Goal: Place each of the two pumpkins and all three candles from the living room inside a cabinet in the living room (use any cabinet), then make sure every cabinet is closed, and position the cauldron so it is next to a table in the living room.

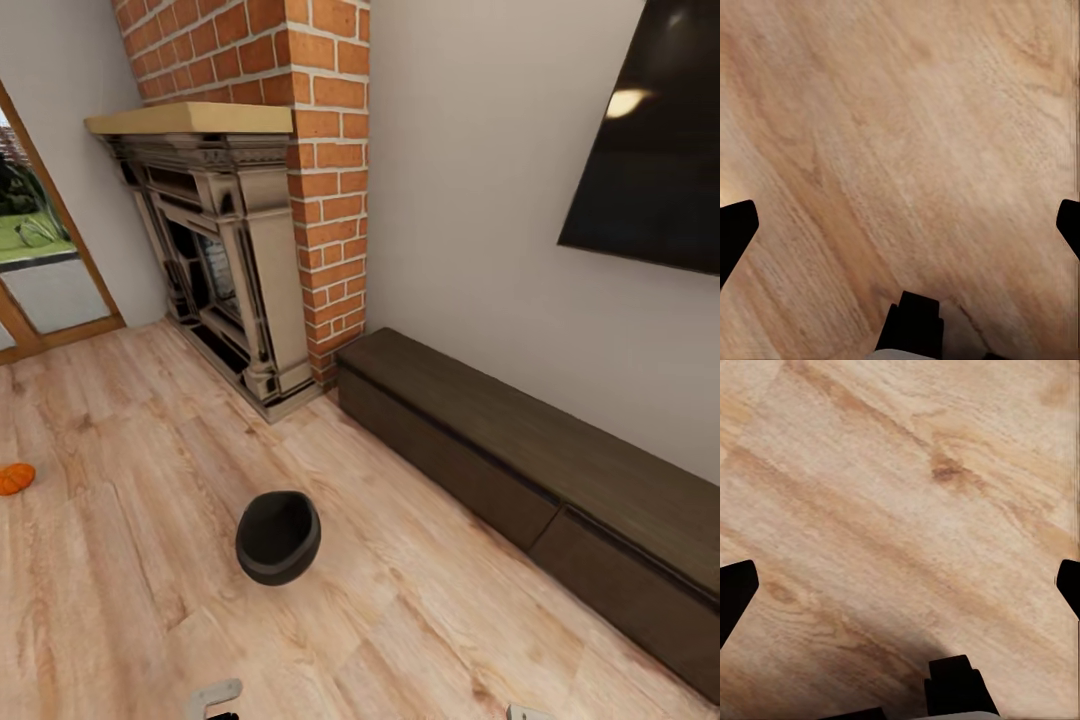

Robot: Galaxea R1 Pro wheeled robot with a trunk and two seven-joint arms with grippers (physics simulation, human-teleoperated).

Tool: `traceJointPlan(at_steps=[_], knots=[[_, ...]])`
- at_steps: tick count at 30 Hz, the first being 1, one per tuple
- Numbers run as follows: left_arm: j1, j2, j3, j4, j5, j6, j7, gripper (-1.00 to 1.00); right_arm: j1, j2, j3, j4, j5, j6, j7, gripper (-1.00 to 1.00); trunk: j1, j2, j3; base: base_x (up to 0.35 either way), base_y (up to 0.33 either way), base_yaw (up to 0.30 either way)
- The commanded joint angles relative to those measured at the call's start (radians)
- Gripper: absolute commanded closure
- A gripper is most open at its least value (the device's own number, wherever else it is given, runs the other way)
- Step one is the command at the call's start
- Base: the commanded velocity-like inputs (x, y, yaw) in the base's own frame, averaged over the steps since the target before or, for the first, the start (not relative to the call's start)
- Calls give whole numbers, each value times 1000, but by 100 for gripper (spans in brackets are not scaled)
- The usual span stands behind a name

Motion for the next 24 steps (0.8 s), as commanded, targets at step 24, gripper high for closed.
traceJointPlan(at_steps=[24], knots=[[0,-1,6,0,-3,-4,2,-100,-1,-1,8,1,-9,-4,-5,-100,0,0,-1,4,80,-273]])
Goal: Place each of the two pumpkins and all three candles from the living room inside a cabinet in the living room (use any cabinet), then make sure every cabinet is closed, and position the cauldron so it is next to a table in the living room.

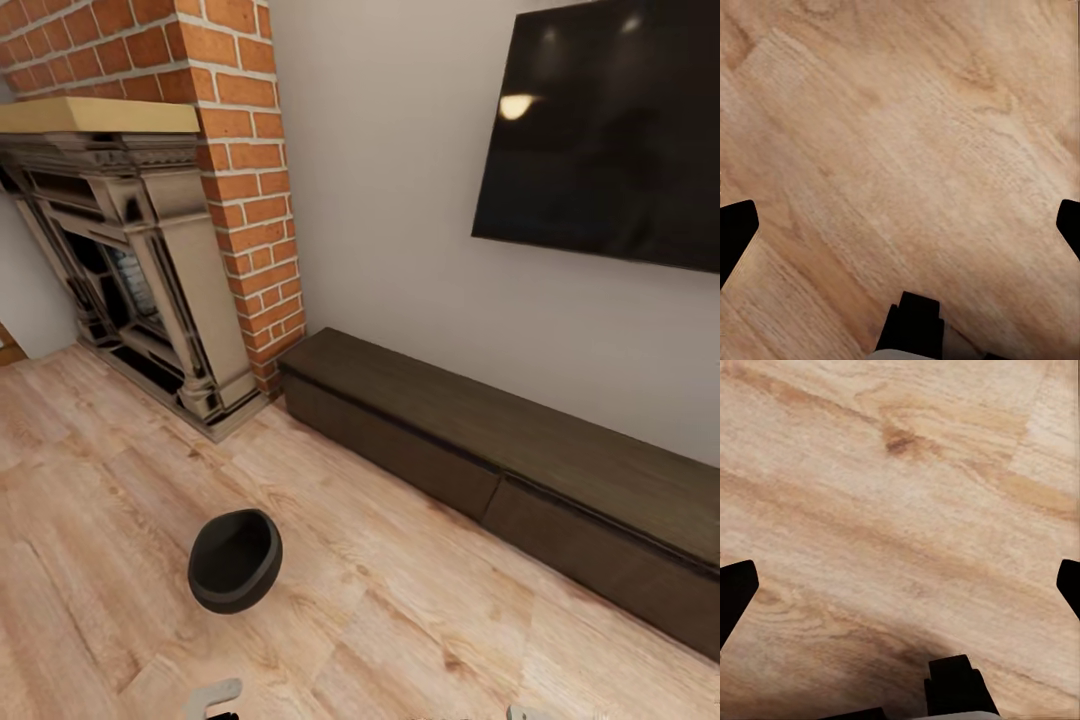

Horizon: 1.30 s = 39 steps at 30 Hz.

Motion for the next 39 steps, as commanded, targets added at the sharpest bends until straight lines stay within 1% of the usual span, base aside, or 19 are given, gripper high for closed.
traceJointPlan(at_steps=[1,7,21,28,39], knots=[[0,-1,6,0,-3,-4,1,-100,-1,-1,8,0,-9,-4,-6,-100,0,0,-1,0,195,-273],[0,-1,6,0,-3,-4,1,-100,-1,-1,8,1,-9,-4,-6,-100,0,0,-1,0,148,-273],[0,-1,6,0,-3,-4,1,-100,-1,-1,8,1,-9,-4,-6,-100,0,0,-1,0,14,-273],[0,-1,6,0,-3,-4,1,-100,-1,-1,8,2,-9,-4,-6,-100,0,0,-1,23,193,-273],[0,-1,6,0,-3,-4,1,-100,-1,-1,8,2,-9,-4,-6,-100,0,0,-1,73,88,-273]])
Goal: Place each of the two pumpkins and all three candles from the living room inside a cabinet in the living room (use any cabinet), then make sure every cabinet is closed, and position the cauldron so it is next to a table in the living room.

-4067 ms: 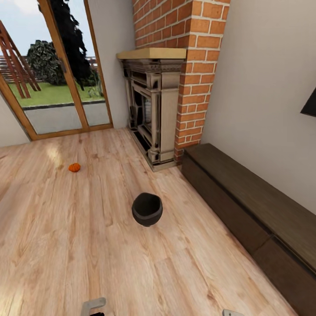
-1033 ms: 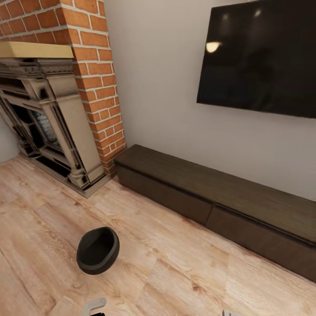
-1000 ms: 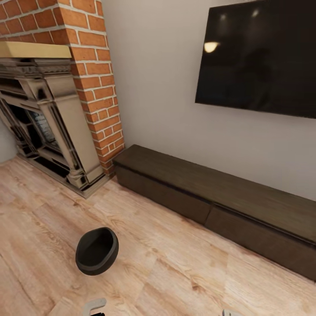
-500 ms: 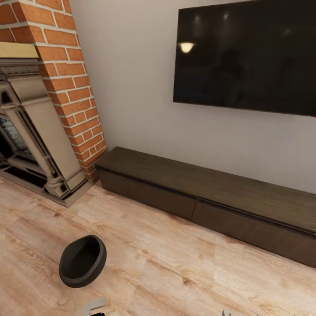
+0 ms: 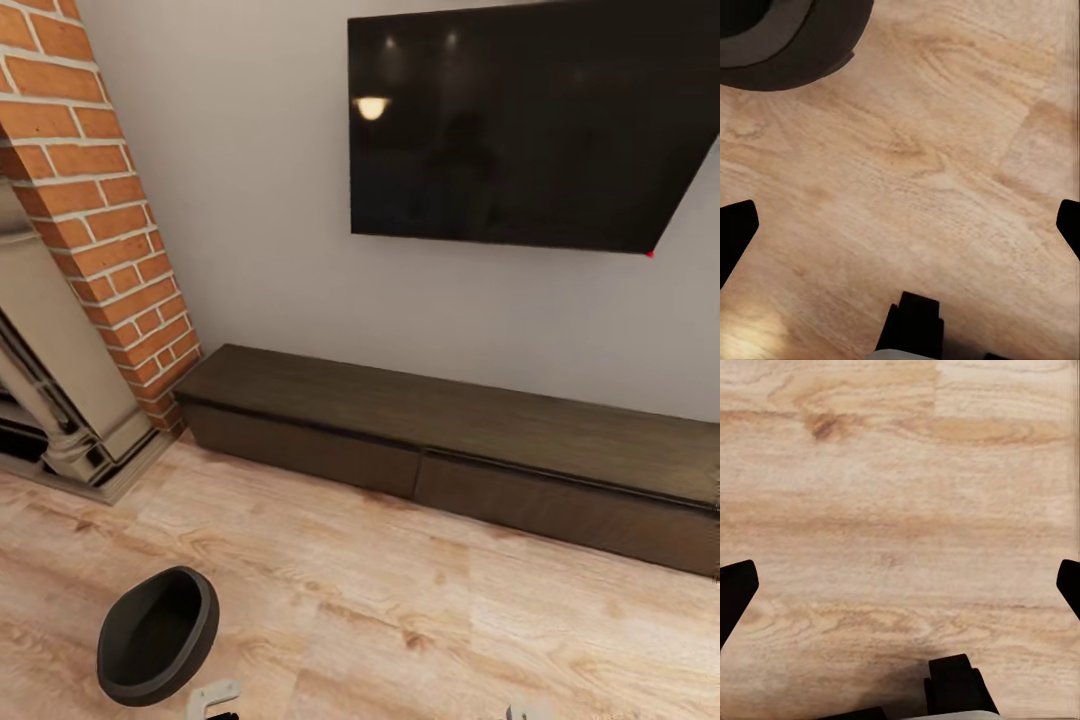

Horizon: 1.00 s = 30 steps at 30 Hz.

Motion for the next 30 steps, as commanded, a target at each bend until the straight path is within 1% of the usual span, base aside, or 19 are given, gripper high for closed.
traceJointPlan(at_steps=[1,10,24,30], knots=[[0,-1,6,0,-3,-4,1,-100,-1,-1,8,1,-9,-4,-5,-100,0,0,-1,75,77,-273],[0,-1,6,0,-3,-4,1,-100,-1,-1,8,1,-9,-4,-5,-100,0,0,-1,85,155,-273],[0,-1,6,0,-3,-4,1,-100,-1,-1,8,1,-9,-4,-5,-100,0,0,-1,8,16,-273],[0,-1,6,0,-3,-4,1,-100,-1,-1,8,1,-9,-4,-5,-100,0,0,-1,0,157,-273]])
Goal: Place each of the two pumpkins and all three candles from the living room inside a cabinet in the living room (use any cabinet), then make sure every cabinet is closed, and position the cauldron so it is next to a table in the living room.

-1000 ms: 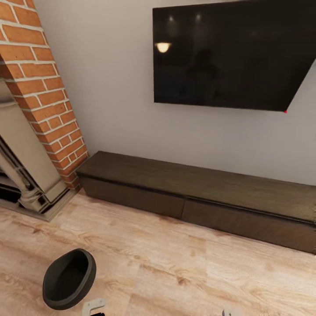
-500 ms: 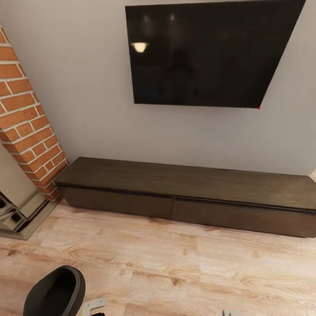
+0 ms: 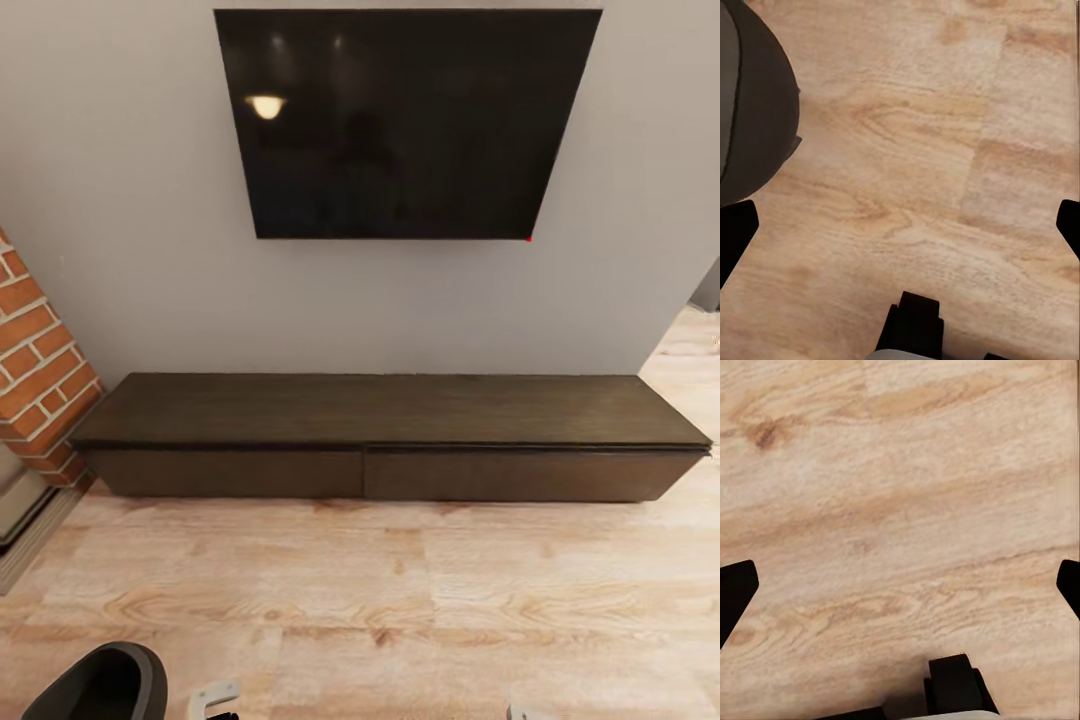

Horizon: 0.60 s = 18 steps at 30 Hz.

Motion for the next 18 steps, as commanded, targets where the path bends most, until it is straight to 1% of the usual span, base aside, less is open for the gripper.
traceJointPlan(at_steps=[1,4,9,11,18], knots=[[0,-1,6,0,-3,-4,1,-100,-1,-1,8,1,-9,-4,-6,-100,0,0,-1,0,86,-269],[0,-1,6,0,-3,-4,1,-100,-1,-1,8,0,-8,-4,-6,-100,0,0,-1,0,68,-177],[0,-1,6,0,-3,-4,2,-100,-1,-1,10,-1,-7,-4,-6,-100,0,0,-1,0,162,-22],[0,-1,6,0,-3,-4,1,-100,-1,-1,10,-1,-7,-4,-6,-100,0,0,-1,0,46,129],[0,-1,6,0,-3,-4,2,-100,-1,2,10,-1,-7,-4,-6,-100,0,0,-1,13,9,223]])
